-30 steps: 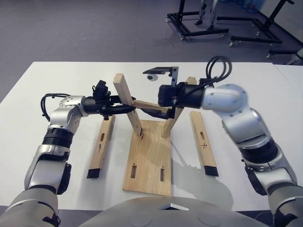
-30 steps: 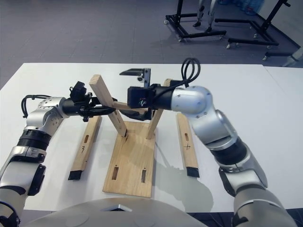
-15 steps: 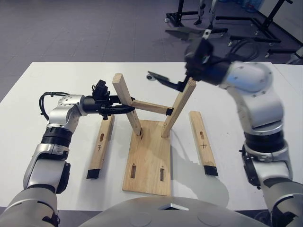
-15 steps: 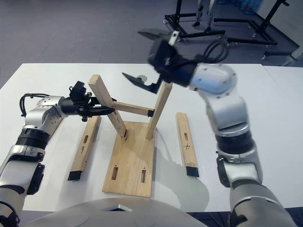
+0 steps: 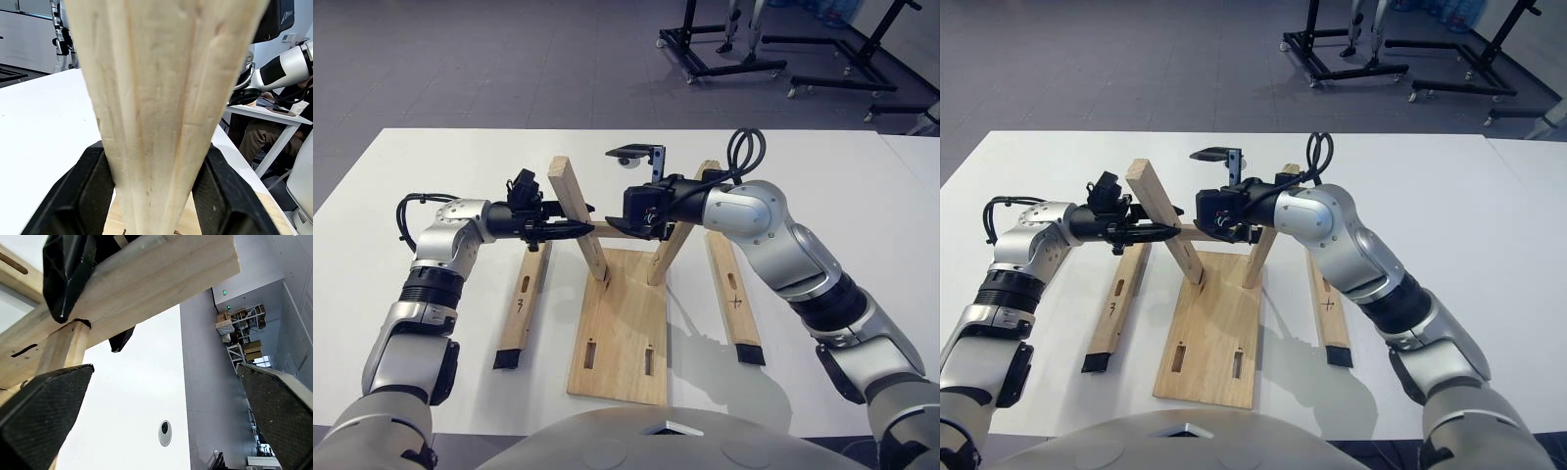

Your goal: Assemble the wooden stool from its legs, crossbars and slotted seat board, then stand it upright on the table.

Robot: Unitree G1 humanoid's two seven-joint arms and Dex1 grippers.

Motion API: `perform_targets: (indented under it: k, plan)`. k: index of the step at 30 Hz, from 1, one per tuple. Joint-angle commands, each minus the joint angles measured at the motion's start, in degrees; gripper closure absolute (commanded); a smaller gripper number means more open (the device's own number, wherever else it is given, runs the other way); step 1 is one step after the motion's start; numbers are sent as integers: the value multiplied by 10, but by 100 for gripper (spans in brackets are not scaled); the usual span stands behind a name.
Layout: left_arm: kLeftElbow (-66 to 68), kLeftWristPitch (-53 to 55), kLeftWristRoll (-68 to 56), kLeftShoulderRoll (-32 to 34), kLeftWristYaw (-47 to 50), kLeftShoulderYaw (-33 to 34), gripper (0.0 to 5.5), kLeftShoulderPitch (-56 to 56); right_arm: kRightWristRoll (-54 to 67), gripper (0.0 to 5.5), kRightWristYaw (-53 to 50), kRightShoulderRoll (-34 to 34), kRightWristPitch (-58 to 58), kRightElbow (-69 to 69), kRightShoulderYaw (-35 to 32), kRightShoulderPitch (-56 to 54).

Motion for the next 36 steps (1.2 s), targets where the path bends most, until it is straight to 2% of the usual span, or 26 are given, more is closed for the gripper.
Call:
perform_targets:
  k: [1, 5, 9, 13, 19, 21, 24, 28, 30, 33, 36]
  plan:
    - [24, 27, 59, -1, 3, -39, 337, 44, 2, 13, 61, -22, 14, -3, 26, 36]
    - [33, 25, 62, -3, 0, -41, 337, 35, 33, 13, 93, -19, 25, -5, 37, 60]
    - [41, 22, 66, -8, -2, -45, 337, 25, 14, 13, 86, -17, 7, 25, 37, 64]
    - [44, 20, 69, -6, -7, -48, 337, 24, 8, 13, 57, 5, -9, 41, 12, 51]
    - [48, 19, 72, -1, -10, -43, 337, 26, 40, 13, 74, -6, -30, 3, -36, 53]
    - [50, 19, 72, -2, -10, -42, 337, 23, 72, 13, 92, -8, -26, -15, -54, 56]
    - [53, 18, 72, -3, -10, -42, 337, 20, 146, 13, 161, -46, -3, -59, -79, 77]
    - [54, 19, 73, -2, -13, -41, 337, 22, 169, 13, 179, -63, 2, -62, -93, 73]
    - [54, 19, 73, -2, -13, -41, 337, 21, 187, 13, 164, -45, 5, -60, -106, 64]
    - [54, 20, 73, -2, -13, -41, 337, 21, 192, 13, 70, 37, 9, -27, -140, 18]
    - [52, 21, 73, -3, -14, -42, 337, 22, 177, 13, 21, 75, 3, -4, -141, 1]
